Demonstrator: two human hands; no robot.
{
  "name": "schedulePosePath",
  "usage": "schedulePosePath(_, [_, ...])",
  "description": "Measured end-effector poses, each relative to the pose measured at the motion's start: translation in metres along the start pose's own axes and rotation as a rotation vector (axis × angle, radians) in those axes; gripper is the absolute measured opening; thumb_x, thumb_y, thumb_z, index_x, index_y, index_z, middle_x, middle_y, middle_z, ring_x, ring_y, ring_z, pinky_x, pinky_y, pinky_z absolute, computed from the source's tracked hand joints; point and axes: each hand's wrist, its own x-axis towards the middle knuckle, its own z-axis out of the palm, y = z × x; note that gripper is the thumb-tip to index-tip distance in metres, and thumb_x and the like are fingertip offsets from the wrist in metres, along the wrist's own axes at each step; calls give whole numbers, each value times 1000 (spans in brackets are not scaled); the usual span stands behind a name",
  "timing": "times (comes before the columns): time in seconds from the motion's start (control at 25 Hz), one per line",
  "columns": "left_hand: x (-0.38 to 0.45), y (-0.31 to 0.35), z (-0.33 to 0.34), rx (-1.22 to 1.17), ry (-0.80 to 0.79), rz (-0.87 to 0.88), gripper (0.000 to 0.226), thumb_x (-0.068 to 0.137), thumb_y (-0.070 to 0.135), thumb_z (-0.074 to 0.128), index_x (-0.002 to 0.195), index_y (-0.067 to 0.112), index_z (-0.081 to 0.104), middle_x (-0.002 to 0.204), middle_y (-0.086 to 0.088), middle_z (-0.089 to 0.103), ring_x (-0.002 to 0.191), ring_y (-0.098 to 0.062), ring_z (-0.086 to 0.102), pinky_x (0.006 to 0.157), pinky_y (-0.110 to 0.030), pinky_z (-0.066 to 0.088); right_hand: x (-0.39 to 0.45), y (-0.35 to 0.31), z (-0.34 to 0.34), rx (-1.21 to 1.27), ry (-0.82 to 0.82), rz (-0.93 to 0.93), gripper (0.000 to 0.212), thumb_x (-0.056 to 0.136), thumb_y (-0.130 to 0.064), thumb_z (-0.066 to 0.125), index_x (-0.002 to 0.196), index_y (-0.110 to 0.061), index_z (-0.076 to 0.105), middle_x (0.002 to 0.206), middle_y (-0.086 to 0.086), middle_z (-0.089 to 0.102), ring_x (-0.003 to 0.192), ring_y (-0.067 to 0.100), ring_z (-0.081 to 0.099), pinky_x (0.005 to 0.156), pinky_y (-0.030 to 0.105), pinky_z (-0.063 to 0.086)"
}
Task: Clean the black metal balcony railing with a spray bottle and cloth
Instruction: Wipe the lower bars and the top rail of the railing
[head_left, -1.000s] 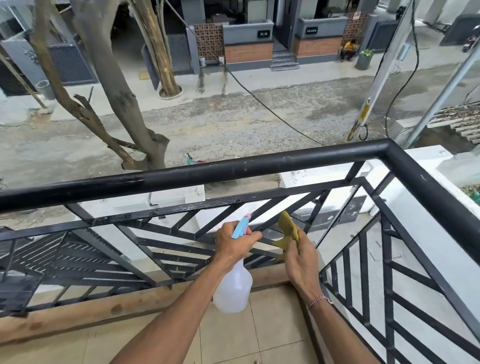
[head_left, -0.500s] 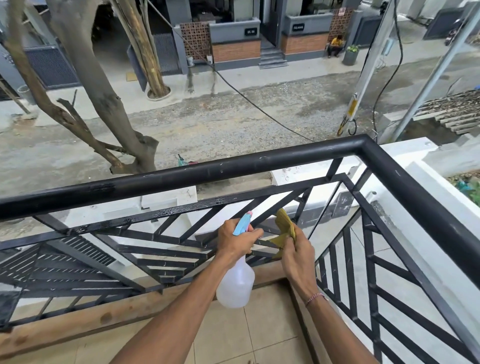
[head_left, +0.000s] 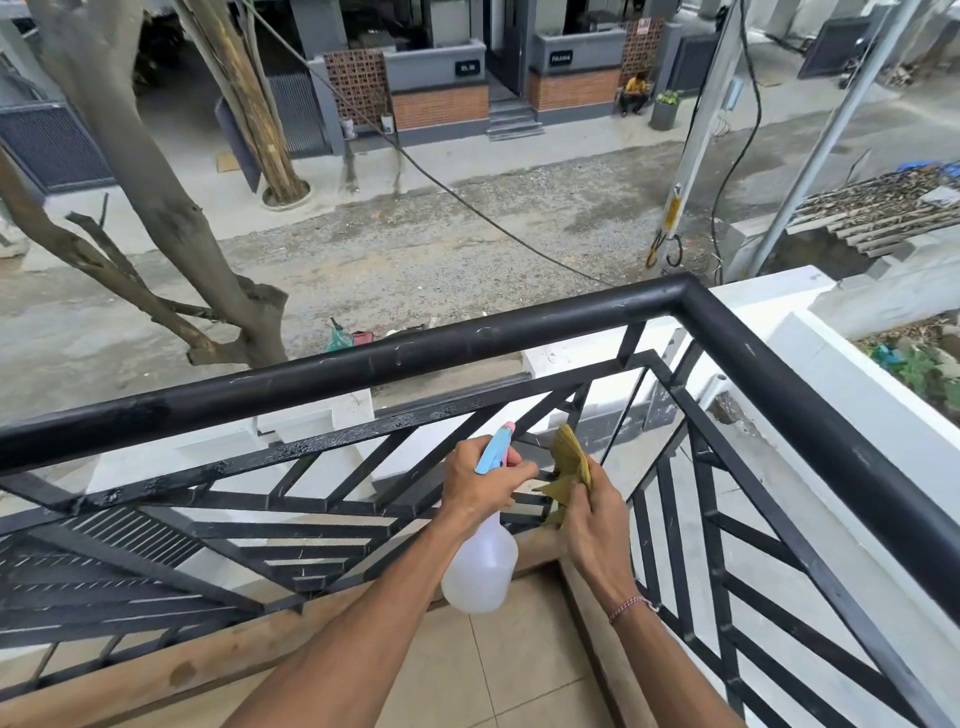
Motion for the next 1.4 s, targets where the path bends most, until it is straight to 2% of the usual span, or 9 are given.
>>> schedulePosePath(0.2, [8, 8, 17, 51, -27, 7, 18, 78, 21, 81, 75, 10, 68, 65, -2, 63, 60, -14, 62, 53, -26, 56, 7, 2, -6, 19, 72, 28, 38, 101, -3, 39, 132, -15, 57, 88, 14, 68, 73, 31, 65, 64, 47, 57])
schedulePosePath(0.4, [13, 15, 30, 29, -74, 26, 14, 73, 17, 83, 77, 10, 71, 72, -4, 68, 67, -16, 67, 53, -26, 59, 11, 4, -15, 34, 106, 15, 37, 100, -1, 39, 127, -17, 60, 82, 4, 65, 70, 32, 62, 65, 52, 57])
schedulePosePath(0.64, [19, 25, 48, 74, -88, 30, 17, 72, 21, 81, 71, 11, 67, 64, -4, 64, 58, -14, 63, 53, -29, 59, 16, 11, -25, 39, 124, 40, 35, 101, -4, 38, 125, -19, 60, 80, 13, 67, 67, 34, 63, 62, 54, 56])
schedulePosePath(0.84, [23, 31, 58, 48, -132, 39, 15, 72, 19, 82, 73, 11, 69, 70, -5, 68, 64, -14, 68, 54, -28, 60, 17, 16, -31, 22, 152, 28, 36, 101, -5, 39, 127, -18, 59, 79, 10, 65, 66, 35, 62, 62, 54, 57])
schedulePosePath(0.92, [23, 32, 62, 93, -133, 52, 17, 75, 22, 80, 71, 14, 66, 67, -4, 65, 61, -13, 65, 53, -26, 59, 17, 16, -33, 17, 169, 38, 36, 102, -5, 39, 130, -17, 59, 81, 7, 65, 67, 34, 61, 65, 53, 57])
schedulePosePath(1.04, [23, 34, 67, 100, -123, 56, 17, 76, 21, 79, 71, 13, 65, 66, -5, 64, 58, -15, 65, 54, -27, 59, 17, 8, -38, 28, 182, 46, 35, 102, -3, 40, 131, -15, 58, 82, -4, 62, 63, 17, 56, 63, 40, 54])
schedulePosePath(1.12, [23, 35, 67, 59, -130, 48, 15, 75, 18, 80, 73, 11, 67, 70, -6, 66, 62, -15, 66, 56, -27, 61, 24, 5, -41, 89, 176, 60, 32, 103, -4, 39, 123, -20, 58, 85, -6, 62, 66, 17, 59, 67, 39, 57])
schedulePosePath(1.24, [23, 36, 63, 26, -145, 49, 14, 77, 17, 81, 79, 10, 70, 80, -11, 70, 67, -15, 67, 59, -31, 64, 47, -1, -40, 269, 152, 136, 24, 103, -14, 43, 106, -27, 63, 94, 9, 69, 84, 33, 66, 78, 57, 58])
schedulePosePath(1.4, [25, 33, 51, 19, -95, 41, 14, 77, 17, 82, 82, 9, 71, 84, -12, 72, 69, -16, 69, 62, -36, 65, 96, -25, -37, 287, 205, 117, 10, 100, -27, 59, 101, -20, 67, 95, 3, 72, 89, 20, 70, 80, 42, 61])
